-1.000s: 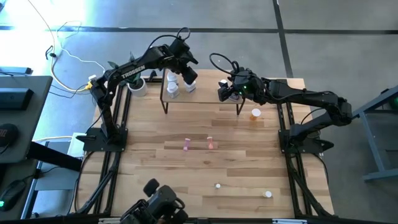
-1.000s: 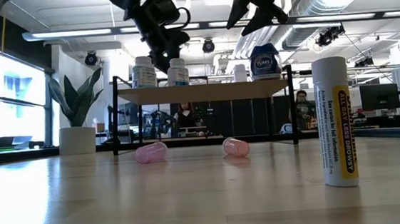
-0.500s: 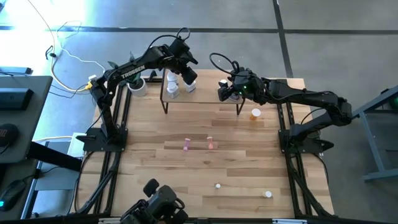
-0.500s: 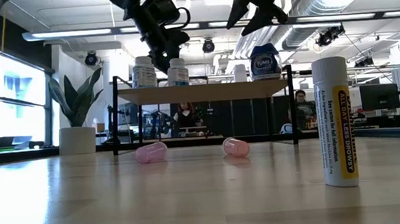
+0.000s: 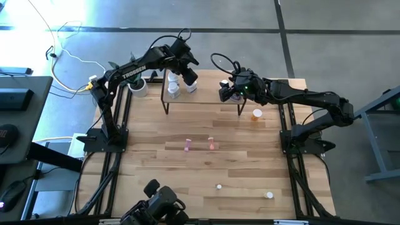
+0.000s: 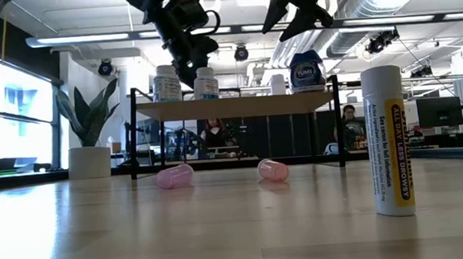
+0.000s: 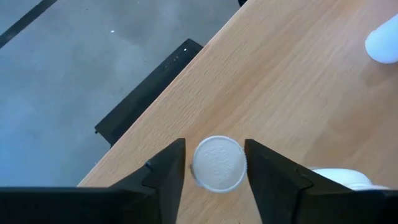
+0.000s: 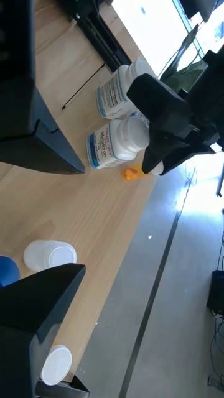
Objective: Pick and place medicine bottles onto shelf by color
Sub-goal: Put the bottom orange pill bottle on the shelf, then put the orange pill bottle on the shelf
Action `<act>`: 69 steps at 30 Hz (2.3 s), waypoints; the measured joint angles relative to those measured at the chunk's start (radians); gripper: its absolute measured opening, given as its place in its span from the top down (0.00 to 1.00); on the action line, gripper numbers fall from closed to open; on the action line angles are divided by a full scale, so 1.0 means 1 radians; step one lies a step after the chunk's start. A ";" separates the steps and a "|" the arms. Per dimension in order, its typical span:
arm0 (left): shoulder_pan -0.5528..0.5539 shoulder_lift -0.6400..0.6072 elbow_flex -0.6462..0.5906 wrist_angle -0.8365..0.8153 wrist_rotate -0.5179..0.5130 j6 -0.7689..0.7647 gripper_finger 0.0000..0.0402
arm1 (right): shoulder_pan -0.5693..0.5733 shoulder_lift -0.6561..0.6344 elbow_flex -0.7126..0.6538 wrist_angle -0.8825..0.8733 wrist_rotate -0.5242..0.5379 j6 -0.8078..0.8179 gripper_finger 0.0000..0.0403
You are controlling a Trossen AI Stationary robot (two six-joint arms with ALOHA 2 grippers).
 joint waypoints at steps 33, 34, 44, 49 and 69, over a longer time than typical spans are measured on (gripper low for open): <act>0.000 -0.060 0.001 0.039 -0.020 0.000 0.49 | -0.002 -0.042 0.000 -0.012 0.003 0.021 0.41; 0.000 -0.069 0.001 0.040 -0.028 0.000 0.49 | -0.002 -0.049 0.000 -0.017 0.003 0.019 0.41; -0.008 -0.196 0.001 0.011 -0.033 -0.027 0.49 | -0.002 -0.149 0.000 -0.097 -0.012 -0.033 0.41; -0.038 -0.278 0.001 -0.009 -0.034 -0.037 0.49 | -0.002 -0.208 0.000 -0.177 -0.018 -0.035 0.41; -0.216 -0.456 0.001 -0.092 -0.037 -0.079 0.49 | -0.011 -0.347 0.296 -0.702 0.001 -0.006 0.22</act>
